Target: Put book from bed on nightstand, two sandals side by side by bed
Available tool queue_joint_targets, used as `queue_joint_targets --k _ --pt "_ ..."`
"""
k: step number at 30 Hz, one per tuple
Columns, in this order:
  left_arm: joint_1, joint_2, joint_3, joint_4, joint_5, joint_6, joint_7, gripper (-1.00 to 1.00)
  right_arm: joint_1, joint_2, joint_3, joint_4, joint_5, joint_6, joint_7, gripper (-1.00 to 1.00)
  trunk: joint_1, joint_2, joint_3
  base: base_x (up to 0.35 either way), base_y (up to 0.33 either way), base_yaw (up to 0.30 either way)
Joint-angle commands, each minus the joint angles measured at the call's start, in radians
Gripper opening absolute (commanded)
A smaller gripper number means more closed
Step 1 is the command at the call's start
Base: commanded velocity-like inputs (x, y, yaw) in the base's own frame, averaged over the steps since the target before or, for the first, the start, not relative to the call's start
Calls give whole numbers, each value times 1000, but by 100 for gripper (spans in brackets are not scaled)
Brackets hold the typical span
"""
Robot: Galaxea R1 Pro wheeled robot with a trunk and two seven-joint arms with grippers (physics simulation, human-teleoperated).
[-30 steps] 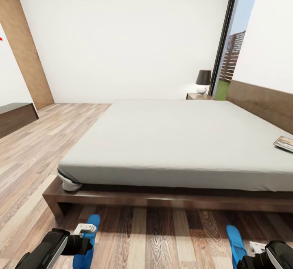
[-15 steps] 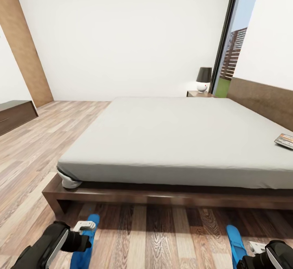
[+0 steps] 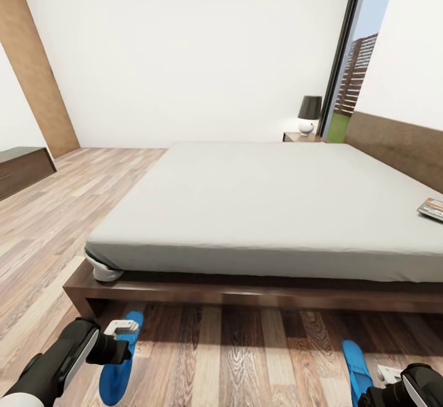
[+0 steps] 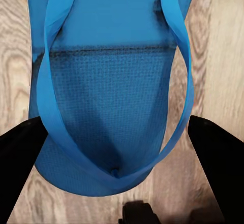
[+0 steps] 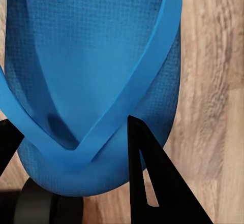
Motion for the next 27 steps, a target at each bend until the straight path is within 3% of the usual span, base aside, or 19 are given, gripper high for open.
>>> queue_joint_targets --k 1,4,7,11,14,17,20,27 --pt "-1 0 -3 -1 4 4 1 -100 0 0 -3 -1 -6 7 -1 -100 0 -1 -5 0 0 0" --pt "0 -3 -5 -2 4 4 1 -100 0 0 -3 -1 -6 7 -2 -100 2 -1 -17 0 0 0" --pt "0 -26 -8 -1 3 3 3 -100 0 0 -3 -1 -6 6 -3 -100 3 -2 -28 0 0 0" --pt "0 -36 -8 1 3 -1 4 -100 0 0 -3 -1 -6 6 -2 -100 4 -3 -40 0 0 0" --pt "0 -38 -9 17 5 -56 7 -100 -1 0 -3 -1 -6 6 -2 -100 4 -3 -40 0 0 0" --pt "-1 -47 -8 138 3 -163 44 -100 -1 0 -3 -1 -6 6 -2 -100 4 -3 -40 0 0 0" --pt "-1 -48 -6 202 4 -245 68 -100 0 0 -3 -1 -6 6 -1 -100 4 -3 -40 0 0 0" --pt "-1 -47 -7 232 2 -271 74 -100 -1 0 -3 -1 -6 6 -1 -100 6 -4 -51 0 0 0"
